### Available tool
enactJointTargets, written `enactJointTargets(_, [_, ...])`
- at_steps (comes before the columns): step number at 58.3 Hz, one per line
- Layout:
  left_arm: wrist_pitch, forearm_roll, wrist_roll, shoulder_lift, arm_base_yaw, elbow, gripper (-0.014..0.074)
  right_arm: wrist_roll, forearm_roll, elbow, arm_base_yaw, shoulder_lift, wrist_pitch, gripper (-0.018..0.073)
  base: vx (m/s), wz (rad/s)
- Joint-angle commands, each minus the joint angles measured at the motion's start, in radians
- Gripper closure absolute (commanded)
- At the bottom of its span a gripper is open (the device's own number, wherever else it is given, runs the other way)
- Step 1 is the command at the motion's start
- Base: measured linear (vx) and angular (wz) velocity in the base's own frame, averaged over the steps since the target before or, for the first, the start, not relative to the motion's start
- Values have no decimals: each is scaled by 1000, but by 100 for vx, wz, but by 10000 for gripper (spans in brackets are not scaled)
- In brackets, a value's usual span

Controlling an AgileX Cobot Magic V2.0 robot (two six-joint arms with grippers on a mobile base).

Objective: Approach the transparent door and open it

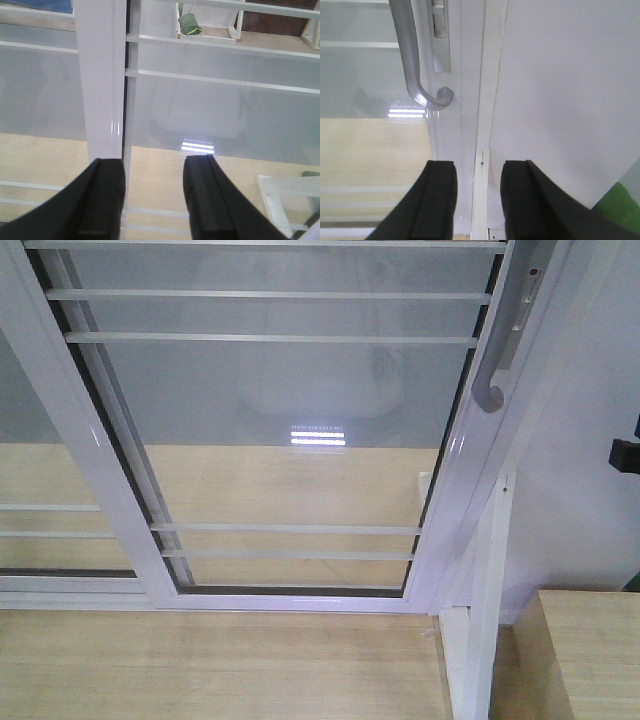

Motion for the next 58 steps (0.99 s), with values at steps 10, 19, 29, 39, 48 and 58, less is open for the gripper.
enactJointTargets(10, [-72,-16,1,-2,-5,-26,178,-9,-1,-73,-4,107,-240,225,0,0])
enactJointTargets(19, [-72,-16,1,-2,-5,-26,178,-9,-5,-186,-4,216,-245,179,0,0])
enactJointTargets(29, [-65,-16,1,-2,-5,-26,178,-19,-9,-353,64,355,-236,139,0,0])
enactJointTargets(39, [-53,-16,1,-2,-5,-26,178,-61,-8,-477,144,502,-229,148,0,0])
enactJointTargets(48, [-46,-16,1,-2,-5,-26,178,-56,-2,-593,144,641,-248,171,0,0])
enactJointTargets(58, [-46,-16,1,-2,-5,-26,178,-20,3,-692,144,753,-249,187,0,0])
